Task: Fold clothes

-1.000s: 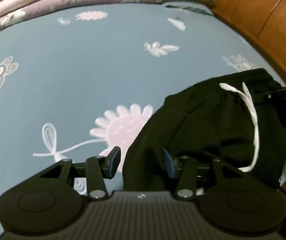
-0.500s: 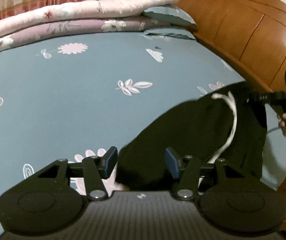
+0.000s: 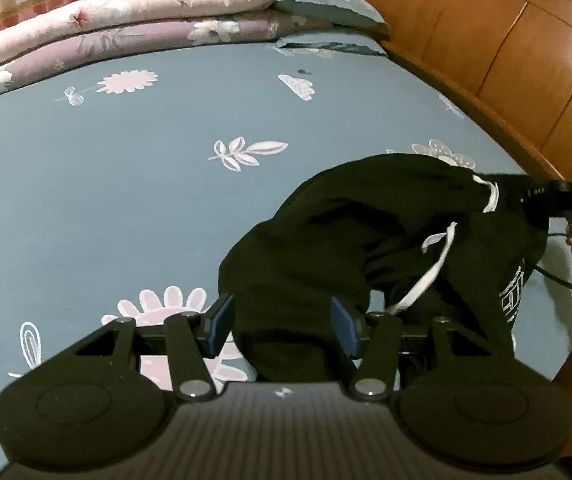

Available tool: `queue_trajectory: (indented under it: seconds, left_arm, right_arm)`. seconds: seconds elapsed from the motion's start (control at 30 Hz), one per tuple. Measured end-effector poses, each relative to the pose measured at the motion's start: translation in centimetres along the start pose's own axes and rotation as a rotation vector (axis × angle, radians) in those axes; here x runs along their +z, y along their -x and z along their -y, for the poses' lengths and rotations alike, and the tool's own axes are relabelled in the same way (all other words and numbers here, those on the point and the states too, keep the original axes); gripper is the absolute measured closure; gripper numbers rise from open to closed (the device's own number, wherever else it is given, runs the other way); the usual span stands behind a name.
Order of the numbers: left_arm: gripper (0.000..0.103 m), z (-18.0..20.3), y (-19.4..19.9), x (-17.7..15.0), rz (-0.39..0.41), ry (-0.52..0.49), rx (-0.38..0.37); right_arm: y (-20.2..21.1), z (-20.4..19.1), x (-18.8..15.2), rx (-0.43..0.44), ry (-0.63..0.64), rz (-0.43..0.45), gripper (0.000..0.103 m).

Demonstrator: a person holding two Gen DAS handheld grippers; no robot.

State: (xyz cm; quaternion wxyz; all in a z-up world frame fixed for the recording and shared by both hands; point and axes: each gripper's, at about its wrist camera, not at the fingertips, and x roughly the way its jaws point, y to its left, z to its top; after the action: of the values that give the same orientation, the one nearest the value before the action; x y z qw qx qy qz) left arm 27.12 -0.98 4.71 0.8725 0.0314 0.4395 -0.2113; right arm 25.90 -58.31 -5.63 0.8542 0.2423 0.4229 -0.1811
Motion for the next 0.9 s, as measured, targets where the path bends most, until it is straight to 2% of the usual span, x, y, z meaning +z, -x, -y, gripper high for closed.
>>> queue_trajectory:
  seconds: [0.2,0.33,0.4,0.47,0.5,0.67,0.8,0.9]
  left_arm:
    - [0.050,0.6,-1.3,-0.1,-0.038,-0.001,0.001]
    - [0.050,0.9,-1.7,-0.2,-0.047,-0.005,-0.003]
    - [0.050,0.9,-1.8,-0.4,-0.055,-0.002,-0.008]
    - [0.050,1.2,-2.0,-0.6,-0.067,-0.012,-0.015]
    - [0.050,1.4,-2.2,-0.7,-0.073,-0.017,-0.019]
    - [0.050,2.3,-2.9,-1.0,-0.103,-0.044,-0.034]
    - [0.050,3.8,-3.5,-1.1,-0.116,-0.051,-0.046]
    - [0.050,4.8,-3.4,-1.6,-0.126,-0.054,-0.041]
  right_arm:
    - [-1.7,1.9,-1.6,-0.008,-0.058,-0.022,0.080]
    - [-0.6,1.1,-1.2,-0.028,-0.035,-0.026,0.067]
    - [1.3,1.6,-1.6,-0.029,-0.029,-0.011,0.059]
    - [3.1,1.8,-1.5,-0.042,-0.021,0.015,0.046]
    - [4.0,1.8,-1.4,-0.053,-0.012,0.032,0.045]
    - [6.8,0.2,0.3,0.054,0.104,0.122,0.045]
    - [3.8,-4.5,2.8,0.160,0.310,0.116,0.045]
    - [-0.6,-7.5,4.5,0.207,0.414,0.086,0.045]
